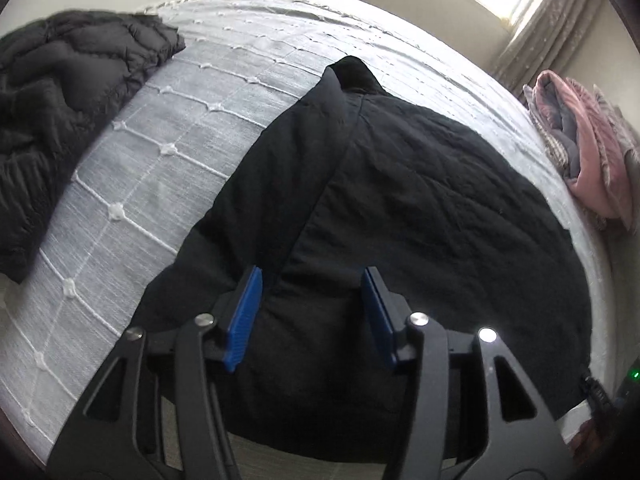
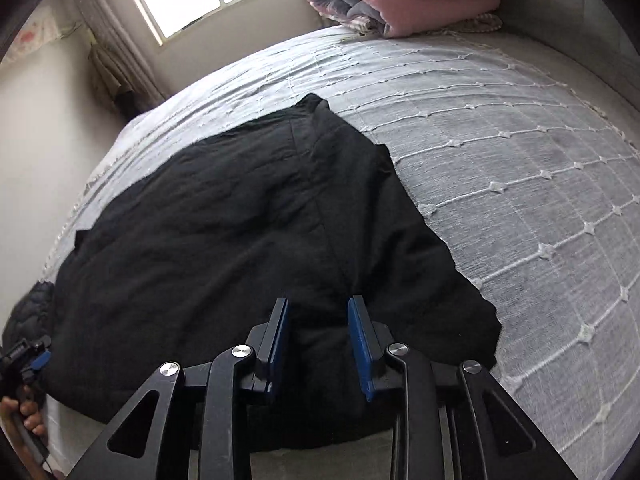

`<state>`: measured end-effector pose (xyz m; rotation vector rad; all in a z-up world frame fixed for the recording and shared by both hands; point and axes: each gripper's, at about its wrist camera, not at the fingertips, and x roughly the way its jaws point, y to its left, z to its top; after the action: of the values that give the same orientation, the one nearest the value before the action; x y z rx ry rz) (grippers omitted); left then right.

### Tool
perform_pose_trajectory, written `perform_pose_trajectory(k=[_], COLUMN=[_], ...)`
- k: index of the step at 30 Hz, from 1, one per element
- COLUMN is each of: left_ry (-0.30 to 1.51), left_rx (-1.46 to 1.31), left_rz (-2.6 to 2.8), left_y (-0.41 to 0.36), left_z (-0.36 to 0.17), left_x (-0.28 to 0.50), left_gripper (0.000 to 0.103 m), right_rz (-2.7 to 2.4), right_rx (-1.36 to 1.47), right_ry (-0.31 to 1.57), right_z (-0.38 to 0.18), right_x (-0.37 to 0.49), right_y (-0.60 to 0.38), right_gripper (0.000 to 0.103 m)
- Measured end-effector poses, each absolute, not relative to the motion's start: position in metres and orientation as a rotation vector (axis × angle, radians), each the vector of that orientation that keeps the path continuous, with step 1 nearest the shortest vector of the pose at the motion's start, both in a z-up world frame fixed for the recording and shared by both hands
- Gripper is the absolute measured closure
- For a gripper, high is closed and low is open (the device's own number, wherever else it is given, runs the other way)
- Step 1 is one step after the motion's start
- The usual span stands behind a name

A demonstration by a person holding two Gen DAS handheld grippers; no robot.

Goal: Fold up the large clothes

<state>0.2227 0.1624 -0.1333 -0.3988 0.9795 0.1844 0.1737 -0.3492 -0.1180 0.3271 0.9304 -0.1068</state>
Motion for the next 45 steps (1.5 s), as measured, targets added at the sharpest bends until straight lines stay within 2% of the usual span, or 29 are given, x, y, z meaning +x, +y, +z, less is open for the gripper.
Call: perform_pose_trajectory(k=[4, 6, 12, 16, 19, 22, 25, 26, 27, 28, 35, 39, 40, 42, 43, 44, 45], left_ry=[0.984, 0.981, 0.929, 0.841, 0.804, 0.844, 0.963, 0.972, 0.970, 0.969, 0.954, 0.903, 0.882, 0.854, 0.858, 0.867, 0.882], left_rx=[-0.397, -0.384, -0.296, -0.235, -0.176, -0.152, -0.240, -0.267, -0.287, -0.286, -0.283, -0.219, -0.200, -0.150, -0.153, -0.172, -0.199], left_rz=[0.215, 0.243, 0.268, 0.233, 0.150, 0.154, 0.179, 0.180, 0.190, 0.200, 0.208, 0.227, 0.220, 0.152, 0.111, 0.046, -0.026], left_y=[0.163, 0.164, 0.148, 0.125, 0.097, 0.087, 0.107, 0.112, 0.122, 0.125, 0.129, 0.119, 0.114, 0.094, 0.088, 0.078, 0.066], left_z=[-0.137, -0.138, -0.114, -0.082, -0.068, -0.085, -0.116, -0.120, -0.125, -0.127, -0.130, -0.116, -0.112, -0.101, -0.099, -0.097, -0.095], left_x=[0.223, 0.222, 0.210, 0.192, 0.184, 0.192, 0.208, 0.209, 0.210, 0.210, 0.206, 0.199, 0.197, 0.191, 0.191, 0.190, 0.189], left_gripper=[0.053, 0.061, 0.061, 0.061, 0.055, 0.054, 0.054, 0.058, 0.066, 0.068, 0.069, 0.069, 0.069, 0.067, 0.067, 0.066, 0.066], right_rz=[-0.102, -0.100, -0.120, -0.164, -0.232, -0.258, -0.200, -0.202, -0.208, -0.209, -0.240, -0.247, -0.242, -0.213, -0.204, -0.201, -0.198], right_rx=[0.313, 0.319, 0.303, 0.330, 0.306, 0.349, 0.418, 0.428, 0.429, 0.429, 0.336, 0.365, 0.386, 0.394, 0.389, 0.377, 0.368], right_ry=[0.932, 0.931, 0.916, 0.843, 0.826, 0.817, 0.888, 0.916, 0.923, 0.922, 0.935, 0.881, 0.860, 0.794, 0.771, 0.750, 0.743], right_z=[-0.129, -0.133, -0.124, -0.096, -0.081, -0.076, -0.095, -0.102, -0.107, -0.108, -0.119, -0.104, -0.098, -0.084, -0.078, -0.074, -0.071], right_x=[0.182, 0.184, 0.182, 0.159, 0.145, 0.138, 0.147, 0.151, 0.153, 0.155, 0.170, 0.161, 0.158, 0.150, 0.147, 0.146, 0.147], right_y=[-0.350, -0.351, -0.350, -0.348, -0.351, -0.364, -0.370, -0.373, -0.375, -0.375, -0.364, -0.367, -0.366, -0.361, -0.358, -0.353, -0.350], right_gripper=[0.074, 0.074, 0.073, 0.067, 0.064, 0.064, 0.064, 0.064, 0.064, 0.064, 0.064, 0.063, 0.061, 0.047, 0.035, 0.030, 0.030])
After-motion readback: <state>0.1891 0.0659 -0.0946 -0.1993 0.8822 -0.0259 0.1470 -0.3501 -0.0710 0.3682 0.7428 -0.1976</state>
